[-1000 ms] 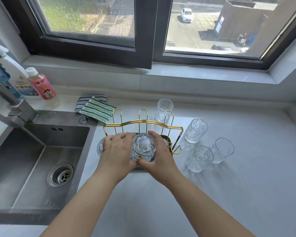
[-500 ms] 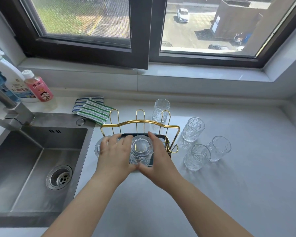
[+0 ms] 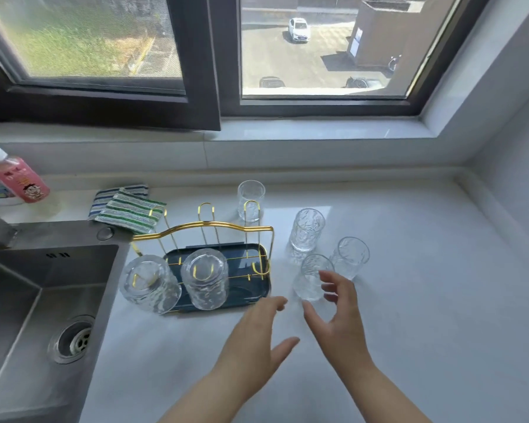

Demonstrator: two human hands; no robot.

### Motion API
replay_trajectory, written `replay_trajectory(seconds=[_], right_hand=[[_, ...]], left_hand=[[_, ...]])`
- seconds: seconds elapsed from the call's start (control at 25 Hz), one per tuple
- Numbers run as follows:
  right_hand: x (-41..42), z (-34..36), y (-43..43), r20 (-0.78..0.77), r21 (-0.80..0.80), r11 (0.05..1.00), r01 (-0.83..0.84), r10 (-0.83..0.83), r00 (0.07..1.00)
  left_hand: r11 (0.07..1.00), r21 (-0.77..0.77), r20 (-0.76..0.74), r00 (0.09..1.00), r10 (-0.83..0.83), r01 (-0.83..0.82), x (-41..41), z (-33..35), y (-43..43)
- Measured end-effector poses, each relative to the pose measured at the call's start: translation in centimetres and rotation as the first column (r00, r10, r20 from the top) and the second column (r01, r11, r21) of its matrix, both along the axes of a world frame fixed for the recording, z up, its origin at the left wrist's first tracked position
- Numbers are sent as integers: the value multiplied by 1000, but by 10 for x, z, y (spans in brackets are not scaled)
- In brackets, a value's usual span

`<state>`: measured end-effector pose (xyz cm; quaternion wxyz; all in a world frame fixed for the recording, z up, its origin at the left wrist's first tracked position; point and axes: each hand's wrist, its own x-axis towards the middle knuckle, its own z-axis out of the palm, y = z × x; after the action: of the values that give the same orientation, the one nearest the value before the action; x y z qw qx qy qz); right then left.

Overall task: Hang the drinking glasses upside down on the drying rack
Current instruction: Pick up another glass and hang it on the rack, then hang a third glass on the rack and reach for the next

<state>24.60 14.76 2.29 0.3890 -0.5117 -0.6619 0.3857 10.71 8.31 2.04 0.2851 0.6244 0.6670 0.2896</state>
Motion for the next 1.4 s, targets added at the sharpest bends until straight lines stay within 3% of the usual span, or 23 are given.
replay_trajectory(seconds=[0.12, 0.24, 0.44, 0.88, 1.04, 1.12, 1.28, 1.4], right_hand=[[27, -25, 17, 70, -144, 986, 86, -76, 995], [42, -44, 36, 163, -269, 962, 45, -1, 987], [46, -59, 63, 166, -392, 916, -80, 156, 974], [42, -47, 72, 34, -296, 926, -235, 256, 966], [50, -18, 60, -100, -302, 899, -318, 302, 948], [51, -3, 51, -262, -364, 838, -407, 327, 908], [36, 18, 26, -726, -426, 574, -700, 245, 643], [17, 35, 16, -824, -359, 547, -756, 195, 532]], left_hand=[[979, -202, 41, 998, 38, -29, 22, -26, 34], [952, -298, 125, 985, 118, -76, 36, -41, 66], [948, -267, 280, 927, 251, -175, 38, -52, 107], [961, -138, 347, 897, 273, -240, 41, -33, 101], [964, -77, 377, 888, 264, -254, 37, 9, 71], [964, -35, 402, 880, 254, -263, 34, 34, 51], [956, 64, 515, 830, 213, -285, 31, 70, 17], [943, 59, 574, 784, 235, -326, 21, 77, 4]])
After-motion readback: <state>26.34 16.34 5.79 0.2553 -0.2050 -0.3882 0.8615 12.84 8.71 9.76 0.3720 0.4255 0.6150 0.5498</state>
